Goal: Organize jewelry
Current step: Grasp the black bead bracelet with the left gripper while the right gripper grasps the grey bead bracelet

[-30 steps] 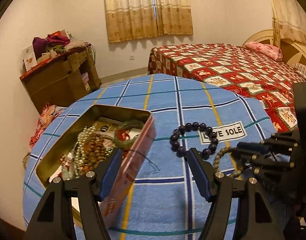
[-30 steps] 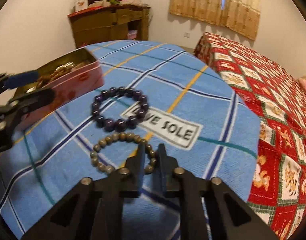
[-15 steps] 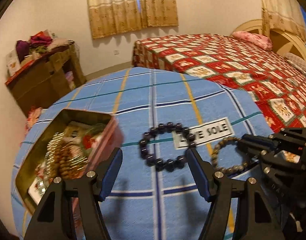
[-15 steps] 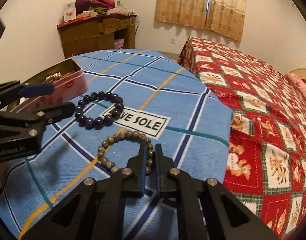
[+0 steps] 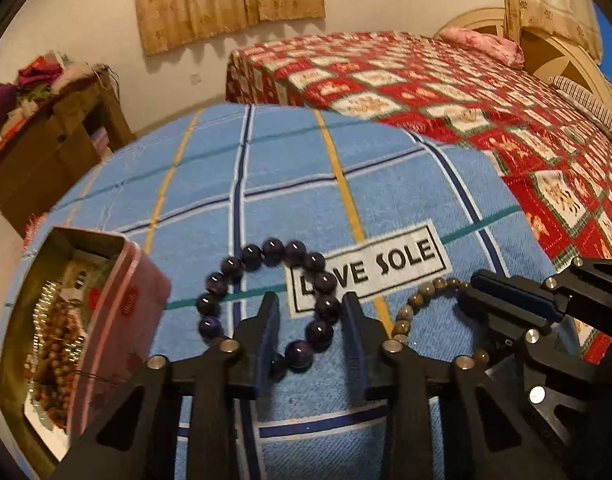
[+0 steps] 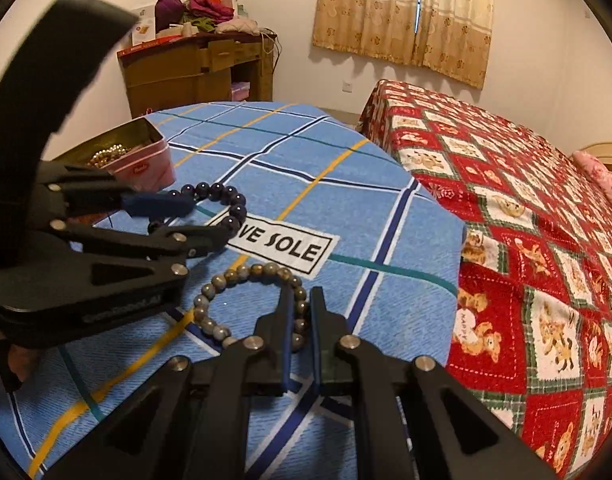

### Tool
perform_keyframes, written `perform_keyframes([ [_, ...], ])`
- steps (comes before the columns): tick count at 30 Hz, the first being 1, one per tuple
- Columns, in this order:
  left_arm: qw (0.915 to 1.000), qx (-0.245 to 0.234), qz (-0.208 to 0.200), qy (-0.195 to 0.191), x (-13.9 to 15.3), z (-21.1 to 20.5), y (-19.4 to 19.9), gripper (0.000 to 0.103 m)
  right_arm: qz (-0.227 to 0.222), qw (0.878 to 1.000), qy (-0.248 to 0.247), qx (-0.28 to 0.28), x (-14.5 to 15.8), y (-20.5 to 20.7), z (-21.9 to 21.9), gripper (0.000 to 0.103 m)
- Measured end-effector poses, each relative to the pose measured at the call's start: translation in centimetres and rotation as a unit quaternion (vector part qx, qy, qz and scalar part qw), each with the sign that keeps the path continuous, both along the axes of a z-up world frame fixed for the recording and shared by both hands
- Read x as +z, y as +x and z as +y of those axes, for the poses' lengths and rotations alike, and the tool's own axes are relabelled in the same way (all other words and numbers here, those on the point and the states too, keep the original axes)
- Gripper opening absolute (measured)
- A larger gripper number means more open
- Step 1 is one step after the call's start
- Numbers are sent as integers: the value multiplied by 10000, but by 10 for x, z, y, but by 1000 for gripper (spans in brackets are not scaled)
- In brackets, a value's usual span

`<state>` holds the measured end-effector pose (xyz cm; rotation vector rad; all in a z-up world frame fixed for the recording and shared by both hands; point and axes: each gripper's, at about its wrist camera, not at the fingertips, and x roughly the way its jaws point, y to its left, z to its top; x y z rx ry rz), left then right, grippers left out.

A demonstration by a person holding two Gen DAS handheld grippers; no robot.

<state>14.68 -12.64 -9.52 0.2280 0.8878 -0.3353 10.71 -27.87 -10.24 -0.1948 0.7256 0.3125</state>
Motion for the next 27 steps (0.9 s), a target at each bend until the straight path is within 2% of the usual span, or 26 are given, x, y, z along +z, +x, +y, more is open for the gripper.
perform_keyframes([
  [4,9997,-114,87,-180,-1,4,0,28,-20,10000,61,27,-1,0,1,11],
  [5,9997,-116,92,-207,0,5,-1,23,-30,10000,58,46,-1,0,2,11],
  [6,9996,-119,102,-255,0,6,-1,14,-33,10000,59,58,-1,-1,3,11],
  [10,9994,30,66,-339,3,16,-4,14,19,9996,244,113,-2,-1,3,11],
  [14,9988,313,-271,-251,12,28,-13,13,12,9993,350,140,-2,-2,3,11],
  [27,9940,411,-915,-431,55,49,-55,13,-244,9977,596,230,19,-13,6,10],
])
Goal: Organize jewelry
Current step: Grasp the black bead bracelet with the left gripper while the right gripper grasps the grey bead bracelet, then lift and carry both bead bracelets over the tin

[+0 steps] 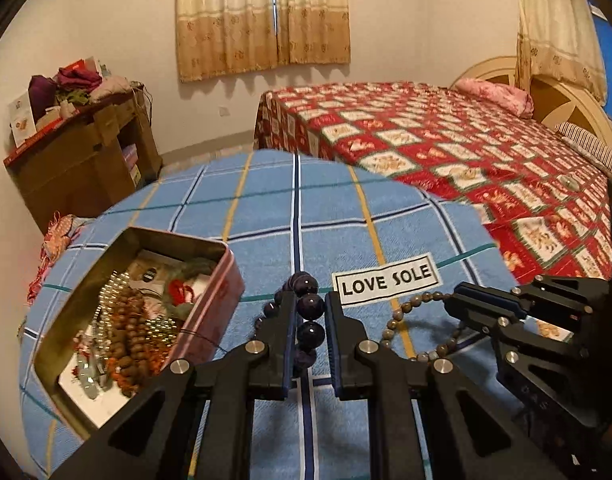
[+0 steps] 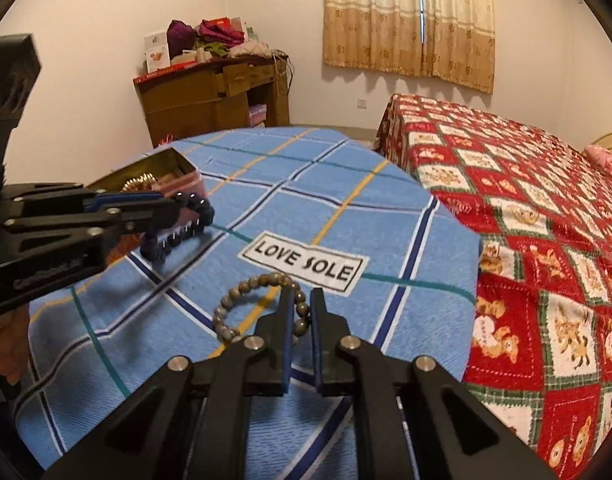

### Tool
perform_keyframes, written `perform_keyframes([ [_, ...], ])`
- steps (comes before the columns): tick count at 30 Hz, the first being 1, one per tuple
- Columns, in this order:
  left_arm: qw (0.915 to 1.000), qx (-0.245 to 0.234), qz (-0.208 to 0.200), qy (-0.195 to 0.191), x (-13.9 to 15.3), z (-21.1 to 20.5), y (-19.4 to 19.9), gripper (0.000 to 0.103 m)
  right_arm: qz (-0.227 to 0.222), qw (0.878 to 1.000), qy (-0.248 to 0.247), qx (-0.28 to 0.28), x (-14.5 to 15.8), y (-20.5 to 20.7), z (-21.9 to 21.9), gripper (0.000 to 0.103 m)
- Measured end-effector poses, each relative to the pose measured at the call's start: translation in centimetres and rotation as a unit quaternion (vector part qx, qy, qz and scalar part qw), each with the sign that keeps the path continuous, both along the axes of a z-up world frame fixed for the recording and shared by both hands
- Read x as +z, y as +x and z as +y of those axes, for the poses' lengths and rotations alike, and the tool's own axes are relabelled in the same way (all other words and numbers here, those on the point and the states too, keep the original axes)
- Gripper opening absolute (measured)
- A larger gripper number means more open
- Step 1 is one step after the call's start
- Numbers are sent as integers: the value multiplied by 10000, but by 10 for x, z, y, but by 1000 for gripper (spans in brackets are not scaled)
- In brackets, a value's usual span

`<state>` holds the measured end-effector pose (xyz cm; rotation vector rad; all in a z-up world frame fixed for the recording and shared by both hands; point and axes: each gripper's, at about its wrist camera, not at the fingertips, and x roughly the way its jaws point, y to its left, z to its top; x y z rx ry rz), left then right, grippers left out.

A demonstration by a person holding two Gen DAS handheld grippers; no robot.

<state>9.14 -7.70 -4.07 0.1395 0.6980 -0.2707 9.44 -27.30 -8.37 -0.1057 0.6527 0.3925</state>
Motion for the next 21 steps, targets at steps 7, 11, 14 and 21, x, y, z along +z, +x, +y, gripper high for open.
perform_keyframes([
  [7,9997,9,-239,-36,19,7,-19,13,-221,9997,81,96,16,-7,4,10],
  [11,9994,49,-329,-13,25,11,-26,13,-365,9991,155,131,26,-10,3,10],
  [14,9989,139,-456,48,32,16,-30,13,-472,9986,201,145,35,-11,3,10],
  [21,9975,398,-575,57,45,38,-33,13,-669,9971,221,282,54,-11,14,10],
])
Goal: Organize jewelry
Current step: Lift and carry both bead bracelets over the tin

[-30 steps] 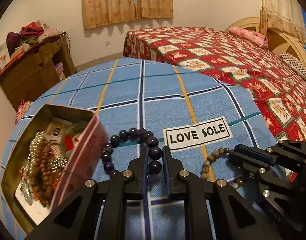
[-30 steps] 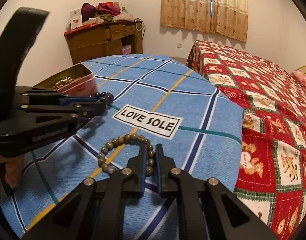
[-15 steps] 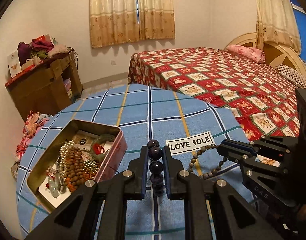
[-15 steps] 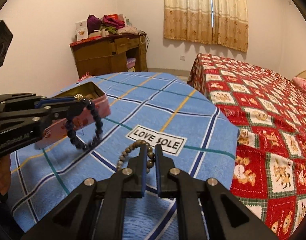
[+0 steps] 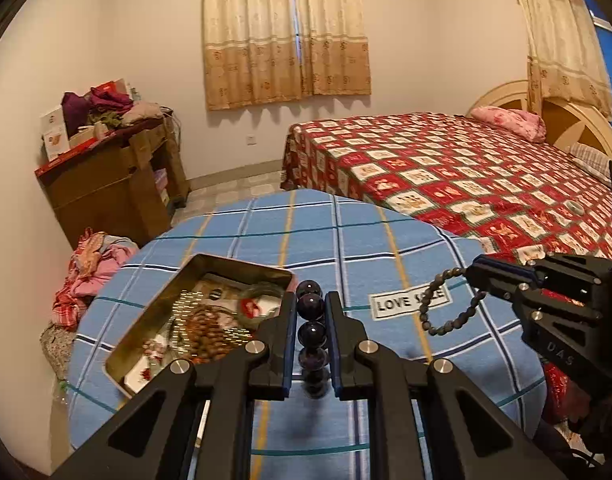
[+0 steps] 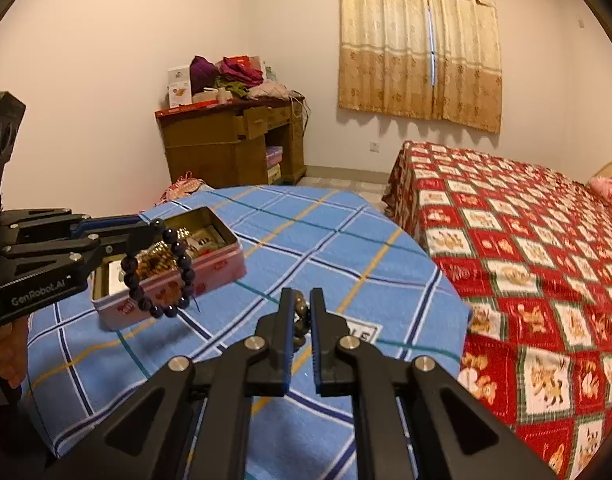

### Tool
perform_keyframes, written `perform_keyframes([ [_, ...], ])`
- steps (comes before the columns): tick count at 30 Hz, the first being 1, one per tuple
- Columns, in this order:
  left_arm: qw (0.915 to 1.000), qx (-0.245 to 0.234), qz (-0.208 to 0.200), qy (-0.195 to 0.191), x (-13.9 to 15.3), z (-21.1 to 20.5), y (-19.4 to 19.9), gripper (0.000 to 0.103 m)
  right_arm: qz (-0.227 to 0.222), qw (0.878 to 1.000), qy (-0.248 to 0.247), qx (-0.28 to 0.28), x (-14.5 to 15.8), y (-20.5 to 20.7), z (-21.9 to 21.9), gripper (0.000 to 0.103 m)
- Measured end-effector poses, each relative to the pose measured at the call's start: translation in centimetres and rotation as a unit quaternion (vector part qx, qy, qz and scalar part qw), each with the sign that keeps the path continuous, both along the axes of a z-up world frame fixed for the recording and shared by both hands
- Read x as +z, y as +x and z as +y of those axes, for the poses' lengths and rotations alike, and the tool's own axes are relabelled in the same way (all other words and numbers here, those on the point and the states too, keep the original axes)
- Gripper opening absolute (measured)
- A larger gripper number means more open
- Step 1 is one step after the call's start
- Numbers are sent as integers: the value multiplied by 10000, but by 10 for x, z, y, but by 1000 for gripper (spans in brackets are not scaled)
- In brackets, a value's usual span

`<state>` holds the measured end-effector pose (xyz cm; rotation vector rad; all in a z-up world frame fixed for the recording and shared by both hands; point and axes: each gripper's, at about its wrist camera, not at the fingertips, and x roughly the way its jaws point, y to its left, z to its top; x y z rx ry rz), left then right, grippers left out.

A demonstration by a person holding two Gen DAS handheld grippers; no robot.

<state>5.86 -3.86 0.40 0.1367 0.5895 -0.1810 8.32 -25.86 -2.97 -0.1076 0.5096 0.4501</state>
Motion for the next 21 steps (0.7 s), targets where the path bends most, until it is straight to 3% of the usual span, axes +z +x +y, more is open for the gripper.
perform_keyframes([
  [21,9978,662,-72,47,7,68,7,13,-385,9953,-247,859,28,22,85,9],
])
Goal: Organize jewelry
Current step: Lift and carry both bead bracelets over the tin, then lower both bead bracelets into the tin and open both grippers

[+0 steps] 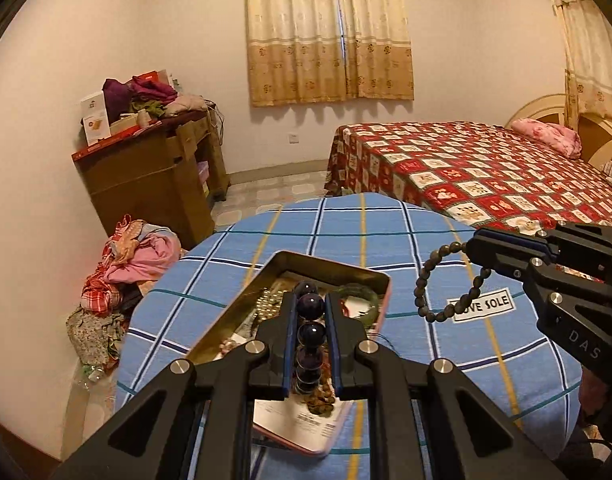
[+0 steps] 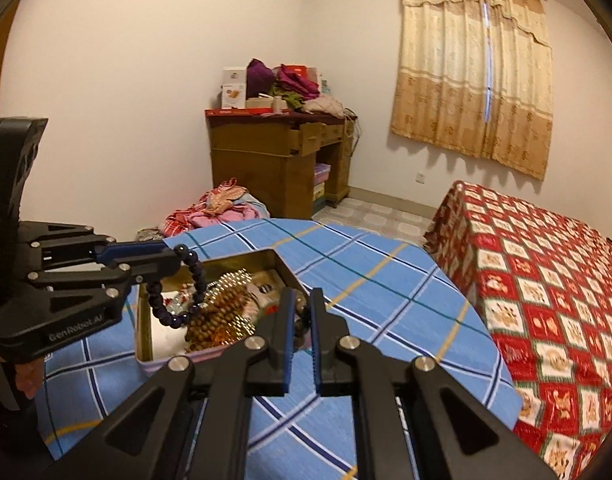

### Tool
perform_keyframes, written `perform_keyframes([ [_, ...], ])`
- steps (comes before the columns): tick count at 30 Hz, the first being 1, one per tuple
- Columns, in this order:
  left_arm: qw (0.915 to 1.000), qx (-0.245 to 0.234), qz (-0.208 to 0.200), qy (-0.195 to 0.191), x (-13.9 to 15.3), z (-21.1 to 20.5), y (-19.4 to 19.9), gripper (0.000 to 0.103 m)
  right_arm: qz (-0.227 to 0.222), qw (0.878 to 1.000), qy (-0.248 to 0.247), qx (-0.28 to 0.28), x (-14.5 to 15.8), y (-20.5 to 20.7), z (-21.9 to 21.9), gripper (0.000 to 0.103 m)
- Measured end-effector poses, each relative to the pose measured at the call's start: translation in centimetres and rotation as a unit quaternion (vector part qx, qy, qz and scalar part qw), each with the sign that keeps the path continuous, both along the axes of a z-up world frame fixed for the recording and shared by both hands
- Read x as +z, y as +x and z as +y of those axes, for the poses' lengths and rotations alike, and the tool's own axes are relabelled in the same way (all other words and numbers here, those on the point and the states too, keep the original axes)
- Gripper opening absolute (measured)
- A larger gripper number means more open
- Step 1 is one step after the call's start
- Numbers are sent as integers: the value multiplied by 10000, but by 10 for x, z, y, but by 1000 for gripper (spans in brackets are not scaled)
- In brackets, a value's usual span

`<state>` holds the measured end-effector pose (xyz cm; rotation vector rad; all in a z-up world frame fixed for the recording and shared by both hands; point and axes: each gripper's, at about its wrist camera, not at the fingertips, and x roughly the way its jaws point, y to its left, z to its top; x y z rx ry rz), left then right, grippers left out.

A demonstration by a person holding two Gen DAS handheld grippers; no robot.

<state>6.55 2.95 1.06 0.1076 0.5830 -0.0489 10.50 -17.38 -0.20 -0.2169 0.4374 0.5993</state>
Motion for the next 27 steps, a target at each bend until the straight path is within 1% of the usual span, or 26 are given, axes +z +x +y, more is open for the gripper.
perform_keyframes([
  [15,9997,215,47,95,-2,23,16,13,-127,9993,-107,324,11,7,36,9],
  [27,9992,356,176,73,-10,39,32,13,-30,9988,-104,472,10,19,65,9],
])
